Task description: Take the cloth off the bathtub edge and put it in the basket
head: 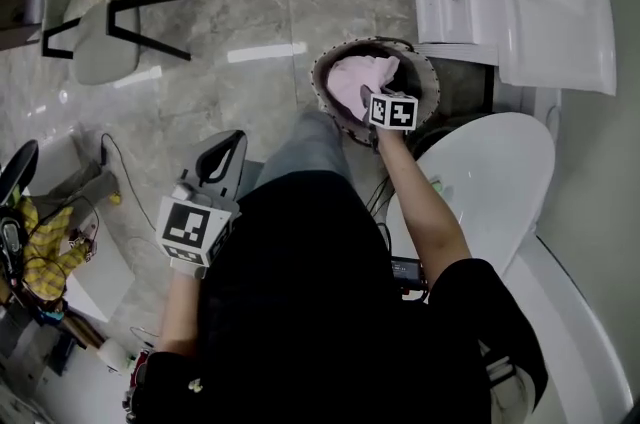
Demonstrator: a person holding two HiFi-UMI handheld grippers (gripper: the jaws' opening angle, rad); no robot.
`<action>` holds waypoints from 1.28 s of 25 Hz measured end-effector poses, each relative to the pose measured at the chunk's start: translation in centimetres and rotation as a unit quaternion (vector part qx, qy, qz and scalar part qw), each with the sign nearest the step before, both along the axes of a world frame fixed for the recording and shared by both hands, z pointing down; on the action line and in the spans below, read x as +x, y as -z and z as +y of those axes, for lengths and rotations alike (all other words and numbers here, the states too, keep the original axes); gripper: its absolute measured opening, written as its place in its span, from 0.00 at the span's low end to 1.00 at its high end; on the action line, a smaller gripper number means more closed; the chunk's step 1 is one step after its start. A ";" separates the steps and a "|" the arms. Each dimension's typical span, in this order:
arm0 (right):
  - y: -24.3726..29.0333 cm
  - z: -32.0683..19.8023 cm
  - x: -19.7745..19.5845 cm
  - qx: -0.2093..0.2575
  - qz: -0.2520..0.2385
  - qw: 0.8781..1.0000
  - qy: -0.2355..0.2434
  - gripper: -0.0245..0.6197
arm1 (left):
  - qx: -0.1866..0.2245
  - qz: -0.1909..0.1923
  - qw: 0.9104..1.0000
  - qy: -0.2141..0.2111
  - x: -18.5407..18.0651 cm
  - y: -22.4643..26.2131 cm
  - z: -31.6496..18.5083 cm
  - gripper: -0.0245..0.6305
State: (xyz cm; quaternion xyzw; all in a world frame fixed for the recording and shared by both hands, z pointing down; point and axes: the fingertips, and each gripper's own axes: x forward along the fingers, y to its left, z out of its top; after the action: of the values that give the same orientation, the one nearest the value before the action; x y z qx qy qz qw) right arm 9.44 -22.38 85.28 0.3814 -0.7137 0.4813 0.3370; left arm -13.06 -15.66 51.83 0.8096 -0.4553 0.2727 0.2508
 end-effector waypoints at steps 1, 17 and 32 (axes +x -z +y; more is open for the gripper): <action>-1.1 -0.2 -0.3 -0.004 0.003 1.000 0.005 0.14 | -0.002 -0.002 1.000 0.004 -0.2 -0.6 0.0 0.06; -13.8 -2.3 -1.8 -0.100 0.051 0.992 0.056 0.19 | -0.036 0.007 0.997 0.064 -2.0 -8.2 -0.9 0.06; -8.5 -1.5 -4.2 -0.095 0.047 0.989 0.102 0.20 | -0.043 0.045 0.991 0.119 -2.6 -5.9 1.4 0.06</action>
State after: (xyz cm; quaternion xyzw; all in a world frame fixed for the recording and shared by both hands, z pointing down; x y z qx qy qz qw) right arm 5.20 -23.93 93.75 0.2947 -0.6834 0.4914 0.4524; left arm -15.69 -14.25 57.73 0.7494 -0.5247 0.2238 0.3363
